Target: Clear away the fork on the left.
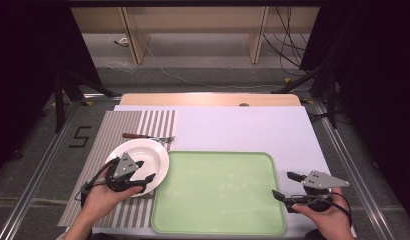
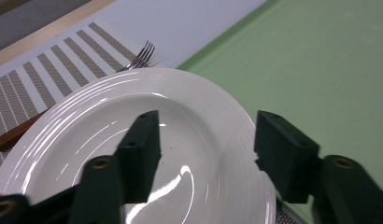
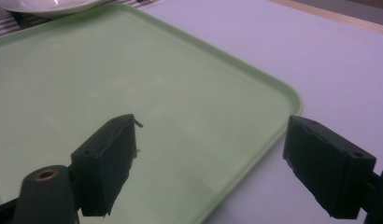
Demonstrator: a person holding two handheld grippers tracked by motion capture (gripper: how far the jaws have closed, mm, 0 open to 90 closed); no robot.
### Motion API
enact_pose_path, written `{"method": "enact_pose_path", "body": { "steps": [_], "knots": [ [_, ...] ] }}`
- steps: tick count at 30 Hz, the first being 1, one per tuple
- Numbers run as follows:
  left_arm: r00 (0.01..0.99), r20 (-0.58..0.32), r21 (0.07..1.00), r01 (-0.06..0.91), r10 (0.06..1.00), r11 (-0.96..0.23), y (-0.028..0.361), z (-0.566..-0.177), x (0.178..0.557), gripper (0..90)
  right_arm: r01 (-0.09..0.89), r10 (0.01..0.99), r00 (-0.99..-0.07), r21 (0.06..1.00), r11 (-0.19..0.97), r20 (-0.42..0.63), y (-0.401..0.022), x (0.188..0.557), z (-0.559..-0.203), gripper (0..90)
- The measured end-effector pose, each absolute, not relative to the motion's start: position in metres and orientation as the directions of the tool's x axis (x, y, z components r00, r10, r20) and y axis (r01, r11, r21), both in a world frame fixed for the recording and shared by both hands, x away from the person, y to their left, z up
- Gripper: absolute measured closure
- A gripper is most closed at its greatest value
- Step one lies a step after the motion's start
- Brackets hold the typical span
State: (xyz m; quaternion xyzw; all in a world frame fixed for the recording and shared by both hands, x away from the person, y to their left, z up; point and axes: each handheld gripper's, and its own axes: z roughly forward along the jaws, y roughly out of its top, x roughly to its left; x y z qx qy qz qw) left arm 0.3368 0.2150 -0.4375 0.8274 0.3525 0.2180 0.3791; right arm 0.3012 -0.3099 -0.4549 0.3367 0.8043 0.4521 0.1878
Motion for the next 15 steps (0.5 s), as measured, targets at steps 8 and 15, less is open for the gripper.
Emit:
{"method": "enact_pose_path", "body": {
  "steps": [8, 15],
  "knots": [
    [0.624, 0.067, 0.744, 0.489, 0.779, -0.456, 0.211, -0.424, 0.368, 88.2, 0.375, 0.721, -0.693, 0.856, 0.356, 0.003, -0.310, 0.302, -0.455, 18.0],
    [0.614, 0.077, 0.724, 0.507, 0.785, -0.468, 0.198, -0.419, 0.402, 89.4, 0.375, 0.720, -0.694, 0.855, 0.359, 0.002, -0.309, 0.303, -0.455, 18.0]
  ]
}}
